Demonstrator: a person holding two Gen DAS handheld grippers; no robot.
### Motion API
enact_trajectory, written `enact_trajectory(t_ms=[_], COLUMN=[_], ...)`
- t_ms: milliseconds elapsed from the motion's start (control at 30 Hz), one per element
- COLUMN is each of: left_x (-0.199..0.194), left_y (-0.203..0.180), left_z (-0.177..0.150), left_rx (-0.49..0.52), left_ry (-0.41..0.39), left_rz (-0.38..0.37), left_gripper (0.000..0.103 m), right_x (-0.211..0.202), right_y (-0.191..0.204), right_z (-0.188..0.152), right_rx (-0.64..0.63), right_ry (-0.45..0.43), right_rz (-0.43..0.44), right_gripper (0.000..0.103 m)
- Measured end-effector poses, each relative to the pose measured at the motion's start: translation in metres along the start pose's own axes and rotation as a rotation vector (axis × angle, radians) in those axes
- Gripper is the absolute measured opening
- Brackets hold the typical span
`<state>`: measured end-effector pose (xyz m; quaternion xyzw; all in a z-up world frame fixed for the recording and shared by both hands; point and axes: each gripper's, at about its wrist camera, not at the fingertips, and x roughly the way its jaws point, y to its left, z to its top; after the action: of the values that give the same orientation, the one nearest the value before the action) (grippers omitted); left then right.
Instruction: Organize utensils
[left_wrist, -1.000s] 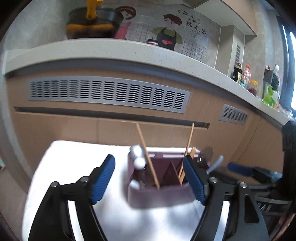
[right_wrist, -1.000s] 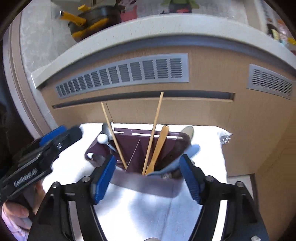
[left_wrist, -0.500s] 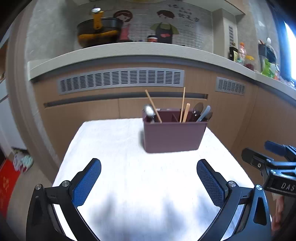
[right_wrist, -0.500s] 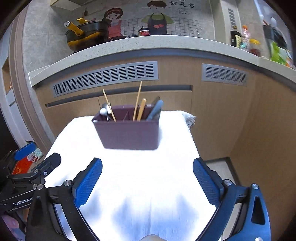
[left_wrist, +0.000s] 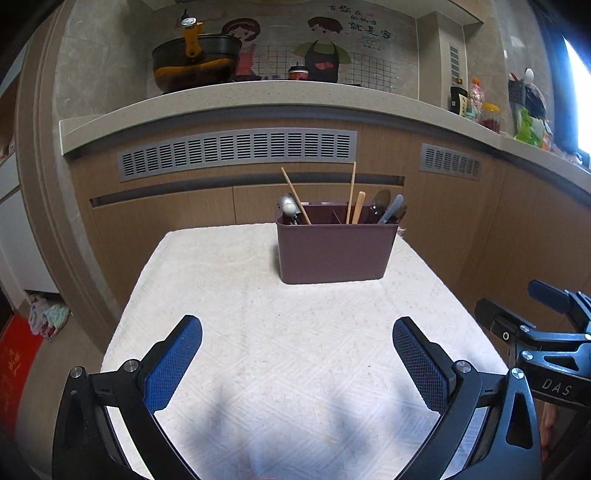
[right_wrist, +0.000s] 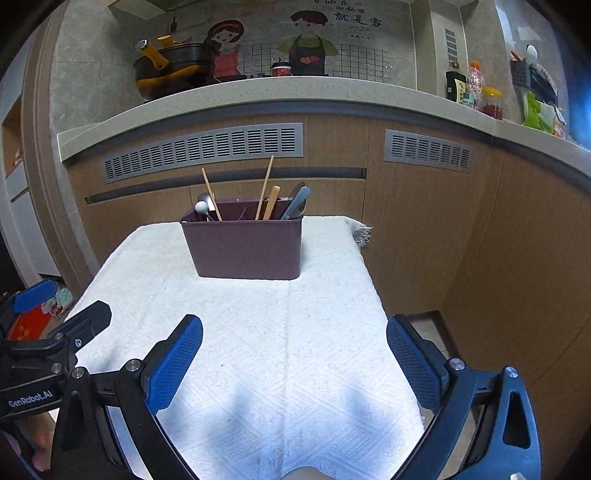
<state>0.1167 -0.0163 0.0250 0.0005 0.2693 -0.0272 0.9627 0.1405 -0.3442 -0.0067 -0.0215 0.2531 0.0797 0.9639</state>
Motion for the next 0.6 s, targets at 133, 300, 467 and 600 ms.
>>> enact_trajectory(t_ms=[133,300,467,600], left_x=[-0.0024,-0.0021,-0.0014,-0.0009], left_y=[0.0034,0.0034,0.0031,0.0026], left_z=[0.0017,0.0013,0.0020,0.0011], left_rx=[-0.016,-0.016,-0.014,-0.012], left_ry=[-0.006,0.001,0.002,0.004], left_rz=[0.007,0.003,0.000,0.001], left_gripper=[0.102,0.102,0.102,0.102], right_x=[-0.0011,-0.0031,-0.0038,-0.0045], right_y=[-0.0007,0.0010,0.0027,0.0025], right_z=[-0.0010,-0.0008,-0.0013,-0.0014], right_rx=[0.003,-0.005,-0.011,-0.011], right_ry=[0.001,-0.007,-0.007,-0.006], right_rz=[-0.002,0.000,0.002,0.004], right_gripper=[0.099,0.099,0.099,0.099])
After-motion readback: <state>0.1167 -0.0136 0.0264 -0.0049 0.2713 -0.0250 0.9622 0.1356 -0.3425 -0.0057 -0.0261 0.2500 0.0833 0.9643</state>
